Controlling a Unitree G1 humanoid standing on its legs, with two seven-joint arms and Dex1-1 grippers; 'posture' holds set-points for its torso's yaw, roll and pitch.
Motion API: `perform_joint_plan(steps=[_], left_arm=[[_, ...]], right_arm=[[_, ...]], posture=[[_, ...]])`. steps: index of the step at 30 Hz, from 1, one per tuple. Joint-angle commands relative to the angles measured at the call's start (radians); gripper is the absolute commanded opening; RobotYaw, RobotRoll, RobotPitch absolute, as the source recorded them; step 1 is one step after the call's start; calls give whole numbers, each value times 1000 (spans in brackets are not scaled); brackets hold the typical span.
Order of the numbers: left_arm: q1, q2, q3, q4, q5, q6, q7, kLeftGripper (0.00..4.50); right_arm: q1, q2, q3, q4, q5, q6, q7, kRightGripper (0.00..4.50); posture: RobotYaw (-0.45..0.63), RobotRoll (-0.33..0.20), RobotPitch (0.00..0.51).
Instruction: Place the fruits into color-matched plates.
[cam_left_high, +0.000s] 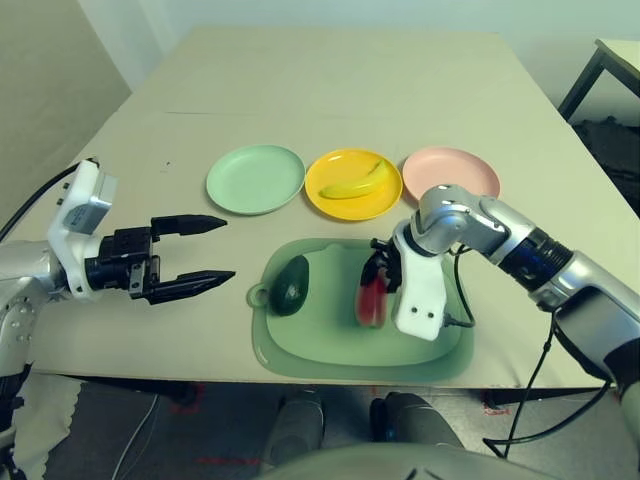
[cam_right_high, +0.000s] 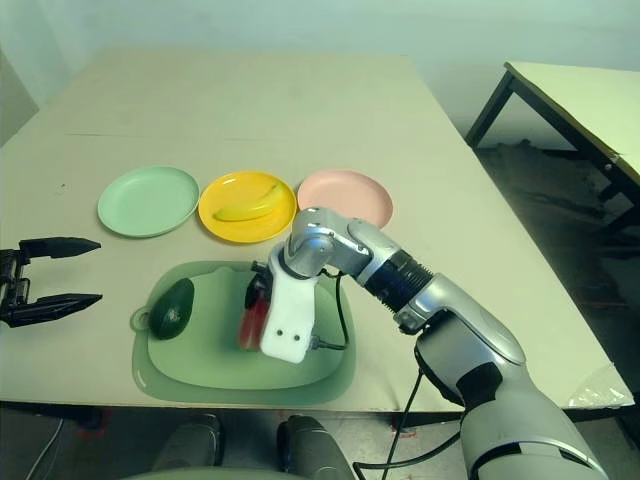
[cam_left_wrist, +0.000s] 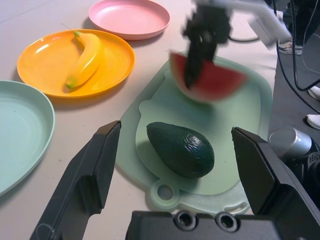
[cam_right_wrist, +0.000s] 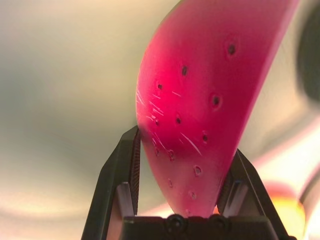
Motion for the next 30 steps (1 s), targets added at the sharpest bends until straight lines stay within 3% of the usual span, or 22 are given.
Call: perform_joint_plan(steps=[1, 8, 13, 24, 30], left_arm=[[6, 3, 0, 9, 14, -6, -5, 4500], [3, -3, -5, 14, 16, -10, 2, 4500], [4, -7, -3, 14, 15, -12, 5, 4500], [42, -1, 28, -17, 2, 0, 16, 4500], [83, -13, 53, -54, -9, 10, 44, 4500]], right_arm=[[-84, -8, -62, 121, -9, 8, -26, 1986], [-293, 1, -57, 546, -215, -22, -282, 1986], [-369, 12, -6, 787, -373, 33, -503, 1986], [-301, 29, 88, 941, -571, 144, -758, 1986], [-266, 41, 89, 955, -607, 166, -828, 1986]], posture=[[105, 0, 98], [105, 0, 95], [114, 0, 95], [142, 0, 102], [151, 0, 105]])
